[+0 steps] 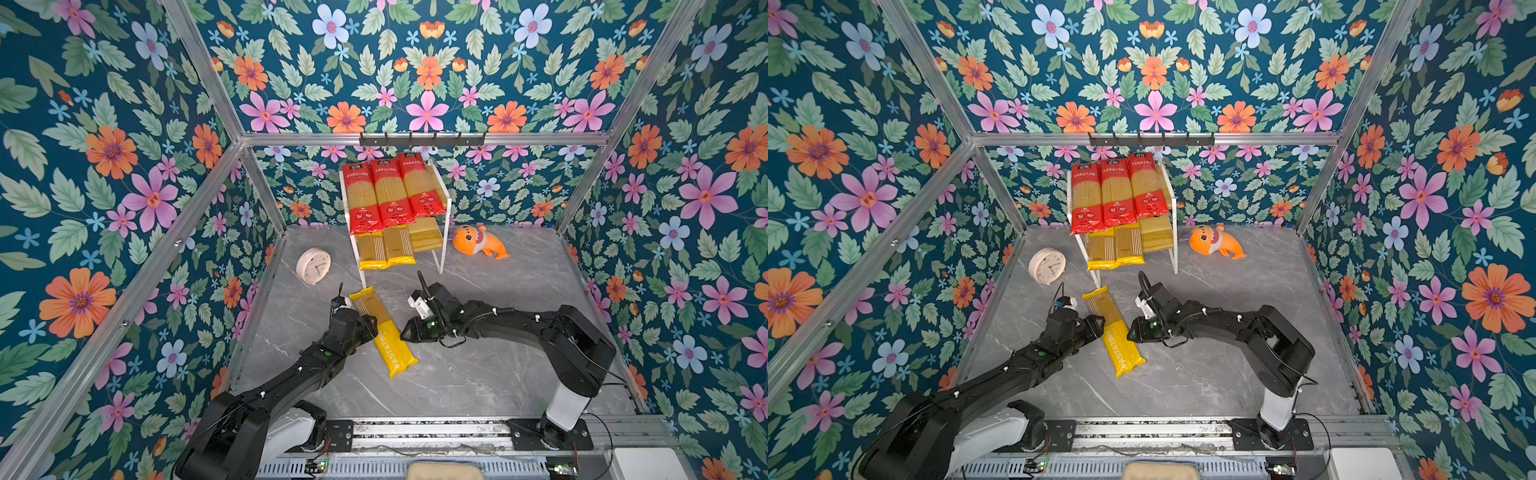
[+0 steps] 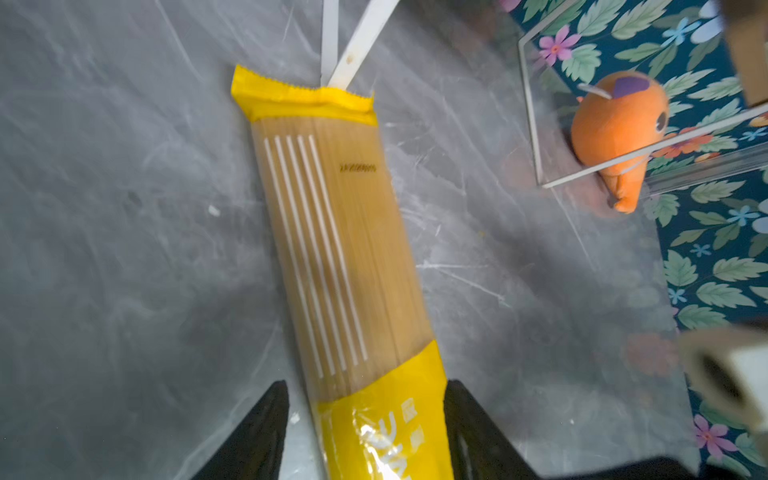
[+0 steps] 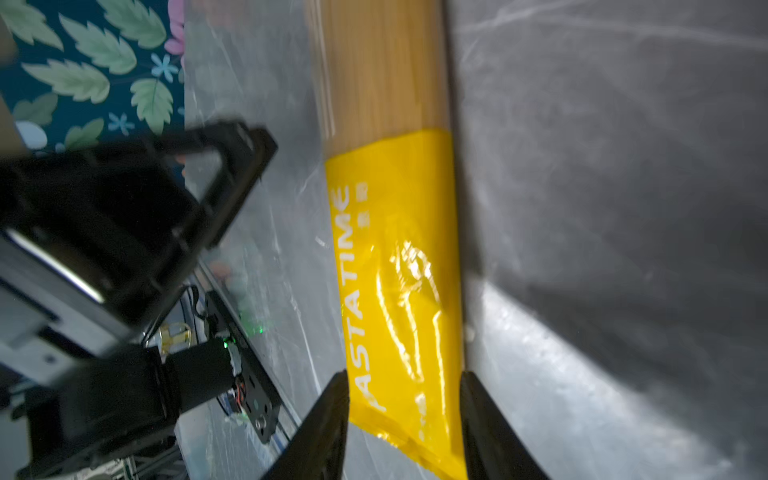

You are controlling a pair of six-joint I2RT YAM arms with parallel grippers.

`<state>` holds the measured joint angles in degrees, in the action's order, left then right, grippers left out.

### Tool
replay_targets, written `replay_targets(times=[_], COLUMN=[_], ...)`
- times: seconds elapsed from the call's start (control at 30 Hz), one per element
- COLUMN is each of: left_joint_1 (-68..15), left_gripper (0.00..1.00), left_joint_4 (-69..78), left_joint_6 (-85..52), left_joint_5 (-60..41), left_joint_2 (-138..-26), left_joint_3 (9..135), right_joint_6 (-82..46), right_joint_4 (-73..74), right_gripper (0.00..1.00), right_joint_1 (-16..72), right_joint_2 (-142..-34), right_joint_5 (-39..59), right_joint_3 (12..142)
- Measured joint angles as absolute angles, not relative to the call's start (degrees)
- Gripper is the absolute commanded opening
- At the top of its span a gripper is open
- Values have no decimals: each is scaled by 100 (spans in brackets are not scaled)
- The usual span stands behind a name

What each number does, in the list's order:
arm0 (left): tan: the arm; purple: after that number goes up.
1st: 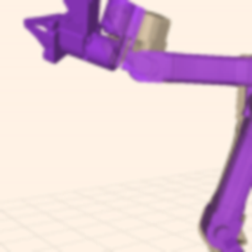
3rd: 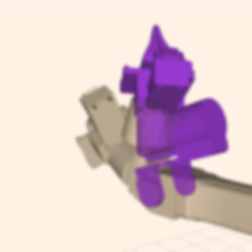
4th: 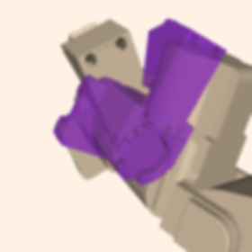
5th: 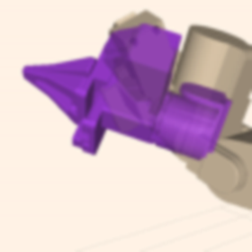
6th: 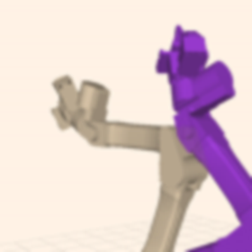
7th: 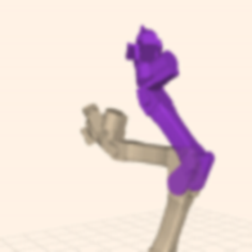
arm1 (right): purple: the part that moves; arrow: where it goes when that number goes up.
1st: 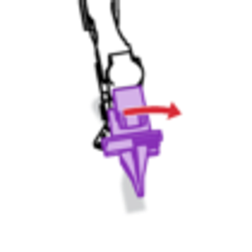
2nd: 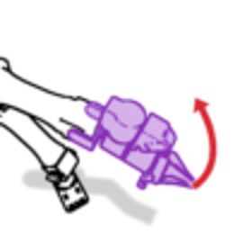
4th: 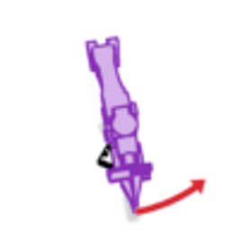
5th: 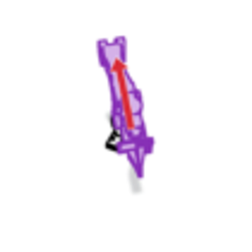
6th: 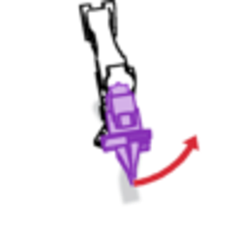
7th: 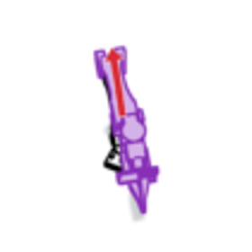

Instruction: Place and organize the pasta boxes and bags onto the shelf

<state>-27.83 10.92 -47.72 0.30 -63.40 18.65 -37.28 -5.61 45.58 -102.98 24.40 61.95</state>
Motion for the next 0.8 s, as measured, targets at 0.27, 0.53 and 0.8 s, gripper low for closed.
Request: replay_targets(times=[0.27,0.53,0.8], left_joint_1=[-2816,-2816,-2816], left_gripper=[60,56,45], left_joint_4=[1487,1831,1881], left_joint_6=[-5109,-5557,-5660], left_joint_5=[211,399,471], left_joint_2=[-6237,-5977,-5802], left_joint_3=[1354,808,617], right_joint_6=[-3682,-3813,-4029], right_joint_4=[-322,-150,64], right_gripper=[48,47,30], right_joint_1=[4189,4241,4595], right_joint_2=[-11417,-12184,-12564], right_joint_5=[2576,2803,2856], right_joint_3=[7354,8023,8250])
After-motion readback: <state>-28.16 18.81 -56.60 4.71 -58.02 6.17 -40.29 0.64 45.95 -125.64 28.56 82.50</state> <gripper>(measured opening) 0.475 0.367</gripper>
